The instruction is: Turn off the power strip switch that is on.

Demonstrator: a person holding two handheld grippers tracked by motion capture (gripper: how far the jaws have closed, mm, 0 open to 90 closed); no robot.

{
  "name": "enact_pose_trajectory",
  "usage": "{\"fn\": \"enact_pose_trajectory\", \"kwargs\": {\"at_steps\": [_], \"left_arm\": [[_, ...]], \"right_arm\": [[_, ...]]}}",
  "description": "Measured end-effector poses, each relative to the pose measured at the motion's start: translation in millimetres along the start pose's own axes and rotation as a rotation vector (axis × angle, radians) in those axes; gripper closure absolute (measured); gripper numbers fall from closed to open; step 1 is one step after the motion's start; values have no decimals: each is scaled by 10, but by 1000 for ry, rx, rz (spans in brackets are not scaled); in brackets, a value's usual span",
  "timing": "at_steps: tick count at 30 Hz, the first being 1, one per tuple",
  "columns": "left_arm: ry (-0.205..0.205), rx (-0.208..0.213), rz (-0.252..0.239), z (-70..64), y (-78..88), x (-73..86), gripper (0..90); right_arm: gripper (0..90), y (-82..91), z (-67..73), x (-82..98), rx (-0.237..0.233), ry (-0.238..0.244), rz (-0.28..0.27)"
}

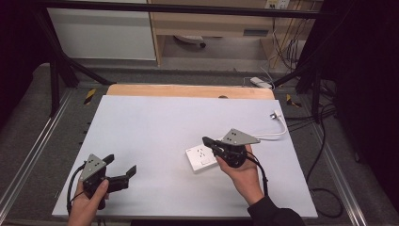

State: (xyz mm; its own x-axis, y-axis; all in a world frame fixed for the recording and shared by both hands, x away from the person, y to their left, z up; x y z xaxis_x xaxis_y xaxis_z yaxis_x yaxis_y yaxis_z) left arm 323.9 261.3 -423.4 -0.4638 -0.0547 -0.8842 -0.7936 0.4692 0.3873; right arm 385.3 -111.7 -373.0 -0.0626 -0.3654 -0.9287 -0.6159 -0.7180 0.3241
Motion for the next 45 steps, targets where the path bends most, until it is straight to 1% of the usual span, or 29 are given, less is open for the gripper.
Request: {"fn": "enact_pose_trajectory", "kwargs": {"at_steps": [7,11,13,19,25,33,37,45], "left_arm": [[-3,5,7,-11,-9,7,52],[-5,7,10,-16,-12,10,52],[-6,7,11,-17,-13,10,52],[-7,8,12,-20,-16,13,52],[-11,9,10,-21,-11,6,52],[-15,9,16,-29,-12,12,52],[-17,9,20,-32,-20,16,52],[-20,8,27,-35,-25,21,52]], "right_arm": [[900,-50,33,46,-19,-2,23],[900,-63,37,68,-15,-2,30],[900,-79,27,100,-15,-13,40],[900,-103,27,148,-18,-21,53],[900,-149,20,236,-26,-42,75],[900,-151,15,297,-28,-44,96],[900,-171,31,341,-40,-46,114],[900,-200,40,398,-48,-53,138]]}}
Point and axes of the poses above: each handheld gripper's, and its own axes: y roughly backward along the jaws, x roughly out of its underside, z roughly to its left, the point moved 2 cm from there along -y, roughly forward along the jaws, and after that the axes turned 11 degrees about y, right-handed, at the moved point
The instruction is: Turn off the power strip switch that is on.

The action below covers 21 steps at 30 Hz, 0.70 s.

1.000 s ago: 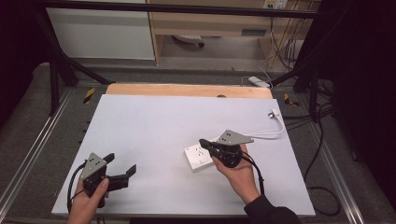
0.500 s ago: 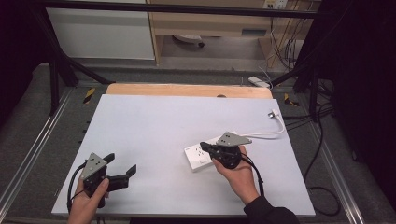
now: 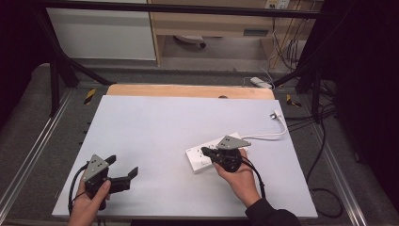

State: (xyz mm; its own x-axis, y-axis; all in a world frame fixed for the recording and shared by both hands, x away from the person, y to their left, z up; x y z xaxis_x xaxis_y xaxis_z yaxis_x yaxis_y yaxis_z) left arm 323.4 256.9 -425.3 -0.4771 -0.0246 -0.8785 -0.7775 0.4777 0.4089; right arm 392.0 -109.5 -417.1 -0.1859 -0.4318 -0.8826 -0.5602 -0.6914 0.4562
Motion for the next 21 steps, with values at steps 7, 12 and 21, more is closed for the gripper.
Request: {"fn": "enact_pose_trajectory", "kwargs": {"at_steps": [7,12,21], "left_arm": [[-4,-1,8,-3,-6,6,52],[-8,-1,11,-4,-13,9,52],[-5,0,16,-8,-18,15,52]], "right_arm": [[900,-16,-9,49,-5,-4,19],[900,-41,-1,84,-11,-14,31],[900,-61,7,104,-21,-17,38]]}}
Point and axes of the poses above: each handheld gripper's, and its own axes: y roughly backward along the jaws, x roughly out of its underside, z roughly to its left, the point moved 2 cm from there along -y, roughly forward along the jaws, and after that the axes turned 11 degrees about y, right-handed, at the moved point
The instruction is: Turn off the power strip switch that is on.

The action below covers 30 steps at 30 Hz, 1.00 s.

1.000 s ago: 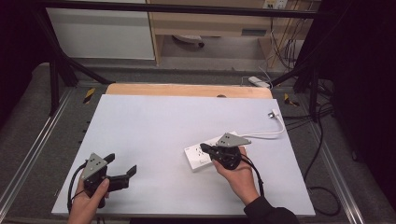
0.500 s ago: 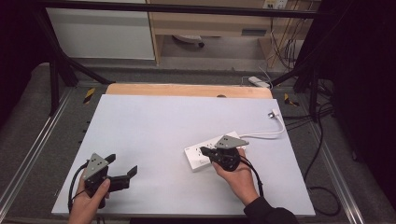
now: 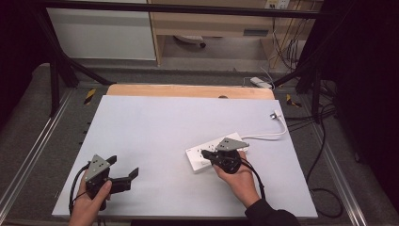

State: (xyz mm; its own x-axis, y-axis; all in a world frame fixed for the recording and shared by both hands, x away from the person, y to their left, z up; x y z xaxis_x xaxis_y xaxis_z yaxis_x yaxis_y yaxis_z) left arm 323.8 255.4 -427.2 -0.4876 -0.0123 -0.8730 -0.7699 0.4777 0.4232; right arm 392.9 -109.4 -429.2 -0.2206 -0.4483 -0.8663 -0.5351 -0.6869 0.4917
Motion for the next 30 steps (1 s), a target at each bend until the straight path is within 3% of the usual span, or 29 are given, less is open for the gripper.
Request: {"fn": "enact_pose_trajectory", "kwargs": {"at_steps": [14,30], "left_arm": [[-7,-1,10,-3,-8,8,53],[-8,-2,15,-5,-12,15,53]], "right_arm": [[900,-79,63,102,-25,0,69],[900,-111,64,132,-32,-8,85]]}}
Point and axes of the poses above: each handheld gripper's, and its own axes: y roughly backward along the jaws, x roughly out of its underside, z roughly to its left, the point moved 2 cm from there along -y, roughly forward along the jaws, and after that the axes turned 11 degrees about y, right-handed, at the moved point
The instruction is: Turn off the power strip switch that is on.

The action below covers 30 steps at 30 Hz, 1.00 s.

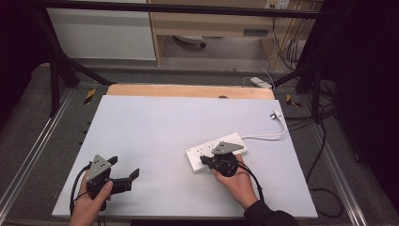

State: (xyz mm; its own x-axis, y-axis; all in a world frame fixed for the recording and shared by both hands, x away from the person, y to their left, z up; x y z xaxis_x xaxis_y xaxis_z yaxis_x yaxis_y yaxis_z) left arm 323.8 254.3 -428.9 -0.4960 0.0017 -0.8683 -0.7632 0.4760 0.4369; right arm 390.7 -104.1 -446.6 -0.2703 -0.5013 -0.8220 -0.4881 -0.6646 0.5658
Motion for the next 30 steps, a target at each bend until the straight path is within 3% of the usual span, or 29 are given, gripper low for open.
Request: {"fn": "enact_pose_trajectory", "kwargs": {"at_steps": [30], "left_arm": [[-7,6,5,-10,-8,6,54]], "right_arm": [[900,-55,11,27,4,11,11]]}}
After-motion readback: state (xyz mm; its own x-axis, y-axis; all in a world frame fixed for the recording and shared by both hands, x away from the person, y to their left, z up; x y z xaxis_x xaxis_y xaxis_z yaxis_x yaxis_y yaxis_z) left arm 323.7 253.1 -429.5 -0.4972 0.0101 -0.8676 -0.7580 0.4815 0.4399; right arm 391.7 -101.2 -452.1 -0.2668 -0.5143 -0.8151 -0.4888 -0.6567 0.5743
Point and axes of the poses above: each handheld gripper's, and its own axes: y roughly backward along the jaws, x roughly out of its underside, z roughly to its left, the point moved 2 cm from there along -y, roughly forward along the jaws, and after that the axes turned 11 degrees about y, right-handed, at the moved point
